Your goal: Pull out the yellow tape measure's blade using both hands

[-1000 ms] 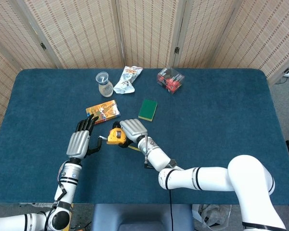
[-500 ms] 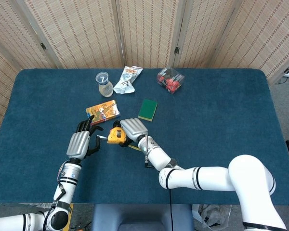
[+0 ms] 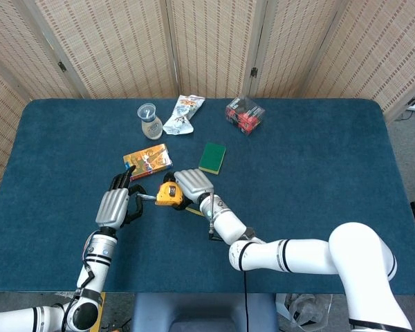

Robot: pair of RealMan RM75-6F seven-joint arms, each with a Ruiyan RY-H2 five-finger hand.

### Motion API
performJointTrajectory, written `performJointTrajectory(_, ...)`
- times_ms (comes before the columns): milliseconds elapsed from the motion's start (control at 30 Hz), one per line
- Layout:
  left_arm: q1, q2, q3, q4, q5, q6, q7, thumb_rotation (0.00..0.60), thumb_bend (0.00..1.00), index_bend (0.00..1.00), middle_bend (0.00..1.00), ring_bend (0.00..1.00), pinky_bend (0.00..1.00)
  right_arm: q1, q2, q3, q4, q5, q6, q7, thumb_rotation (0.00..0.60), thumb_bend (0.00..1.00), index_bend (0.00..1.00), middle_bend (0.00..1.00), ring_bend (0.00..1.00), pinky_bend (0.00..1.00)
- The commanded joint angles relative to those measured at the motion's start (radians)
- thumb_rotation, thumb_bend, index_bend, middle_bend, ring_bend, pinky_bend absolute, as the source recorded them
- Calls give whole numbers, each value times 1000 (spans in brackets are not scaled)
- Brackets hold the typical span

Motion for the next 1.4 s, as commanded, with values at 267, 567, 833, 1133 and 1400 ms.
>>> performJointTrajectory(267, 8, 2, 2, 14, 24, 8, -27, 533, 774, 577, 36, 0, 0, -10, 10, -6, -3, -8, 6, -1, 600, 302, 580, 475, 427, 215)
performJointTrajectory(567, 21, 10, 9, 40, 59, 12, -64, 535, 774, 594, 56, 0, 0, -40, 51, -17, -37, -37, 22, 3, 600, 303, 580, 475, 428, 215)
performJointTrajectory(833, 32, 16, 11, 81, 110, 19, -113, 538, 774, 594, 63, 0, 0, -77, 105, -35, -78, -74, 43, 4, 600, 303, 581, 475, 428, 215)
performJointTrajectory(1133, 47, 41, 9, 97, 123, 3, -161, 537, 774, 594, 67, 0, 0, -127, 186, -52, -140, -121, 66, 10, 600, 303, 581, 475, 428, 214)
performJointTrajectory(1400, 61, 56, 4, 121, 136, 3, -201, 538, 774, 595, 75, 0, 0, -175, 250, -69, -184, -169, 86, 19, 600, 303, 581, 475, 430, 215)
